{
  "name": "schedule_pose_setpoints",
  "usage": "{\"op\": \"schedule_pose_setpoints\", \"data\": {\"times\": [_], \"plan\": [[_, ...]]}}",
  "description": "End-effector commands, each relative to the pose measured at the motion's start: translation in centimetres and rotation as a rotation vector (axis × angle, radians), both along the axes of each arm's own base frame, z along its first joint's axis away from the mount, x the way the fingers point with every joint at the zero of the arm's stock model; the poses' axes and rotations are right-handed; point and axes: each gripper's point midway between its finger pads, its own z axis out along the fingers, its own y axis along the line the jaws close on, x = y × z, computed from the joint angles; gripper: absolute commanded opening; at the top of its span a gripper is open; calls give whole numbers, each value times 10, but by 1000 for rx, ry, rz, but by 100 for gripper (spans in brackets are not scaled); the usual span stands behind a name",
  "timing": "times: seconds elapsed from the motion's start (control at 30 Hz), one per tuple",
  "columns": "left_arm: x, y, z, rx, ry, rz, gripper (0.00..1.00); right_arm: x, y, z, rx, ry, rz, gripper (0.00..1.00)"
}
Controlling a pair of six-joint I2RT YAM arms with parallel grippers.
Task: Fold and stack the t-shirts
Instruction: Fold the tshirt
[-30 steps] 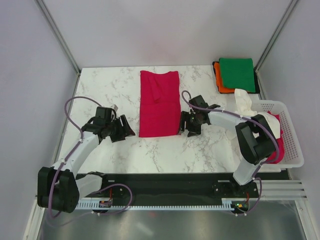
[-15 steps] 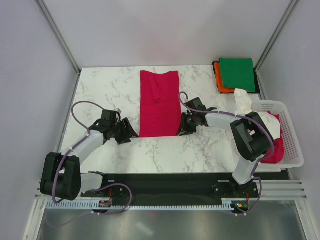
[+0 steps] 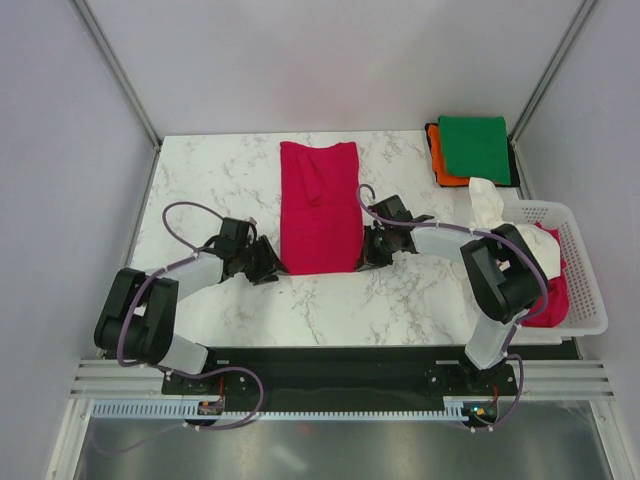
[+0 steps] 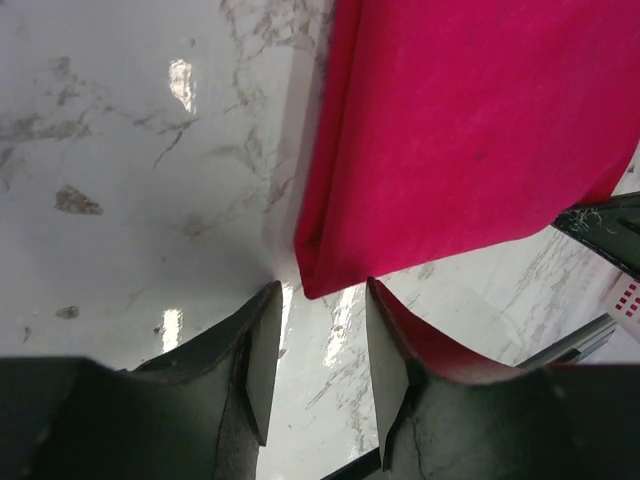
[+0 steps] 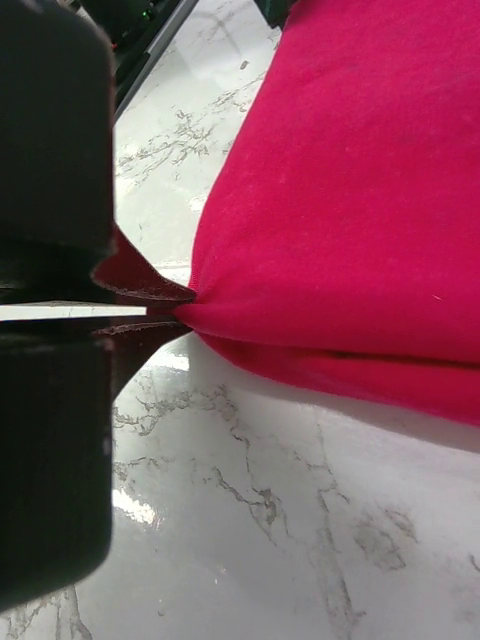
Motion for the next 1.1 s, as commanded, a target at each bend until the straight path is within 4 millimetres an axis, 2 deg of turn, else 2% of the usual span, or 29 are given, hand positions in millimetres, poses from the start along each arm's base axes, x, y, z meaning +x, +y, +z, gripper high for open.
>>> {"op": "schedule_pose_setpoints", "data": {"times": [0.0, 0.03, 0.1, 0.2, 0.23, 0.3, 0.4, 0.47, 0.5, 0.53, 0.6, 0.7, 0.73, 0.77, 0.8, 0.83, 0.87, 0.9, 0.93, 0.97, 1.0, 1.07], "plan": [[11, -6, -4, 3, -7, 24, 46, 1, -1, -4, -6, -14, 22, 1], [11, -7, -6, 12, -5, 21, 38, 1, -1, -4, -6, -14, 22, 1], [12, -7, -9, 42, -12, 21, 33, 2, -1, -4, -4, -15, 23, 0], [18, -9, -9, 58, -19, 28, 17, 1, -1, -3, -4, -14, 25, 0], [20, -10, -6, 56, -25, 29, 9, 1, -1, -3, -5, -11, 22, 0], [21, -11, -1, 73, -33, 28, 2, -1, -2, 1, -6, -8, 19, 0], [21, -13, 18, 98, -84, 10, 2, -9, -6, 2, -12, 15, 15, 0], [15, -11, 30, 120, -91, -2, 2, -14, -6, 11, 7, 13, 19, 0], [13, -13, 46, 107, -132, -6, 2, -19, -8, 17, 15, 8, 18, 0], [5, -11, 48, 117, -114, -3, 2, -23, -8, 21, 22, 7, 20, 0], [-6, -14, 69, 90, -154, -14, 2, -34, -12, 34, 32, 3, 22, 0], [-32, -18, 81, 70, -144, -36, 2, -50, -17, 48, 34, 9, 23, 0], [-39, -17, 93, 51, -171, -35, 2, -54, -17, 62, 50, -16, 18, 0], [-46, -16, 96, 45, -166, -24, 2, -63, -20, 66, 41, 0, 18, 0], [-59, -13, 98, 46, -147, -29, 2, -71, -19, 78, 46, -27, 26, 0], [-66, -11, 110, 27, -171, -28, 2, -76, -20, 83, 39, -32, 27, 0], [-79, -9, 113, 26, -152, -31, 2, -90, -21, 91, 16, -33, 31, 0], [-86, -7, 115, 23, -142, -32, 2, -97, -22, 88, -13, -15, 33, 0], [-91, -7, 124, 9, -148, -33, 2, -105, -22, 98, -8, -33, 38, 0], [-97, -6, 135, -18, -163, -29, 2, -123, -18, 101, -21, 1, 46, 0], [-107, -2, 135, -12, -136, -31, 2, -128, -19, 109, -21, -22, 35, 0], [-115, 0, 152, -35, -156, -34, 2, -142, -18, 116, -20, -4, 25, 0]]}}
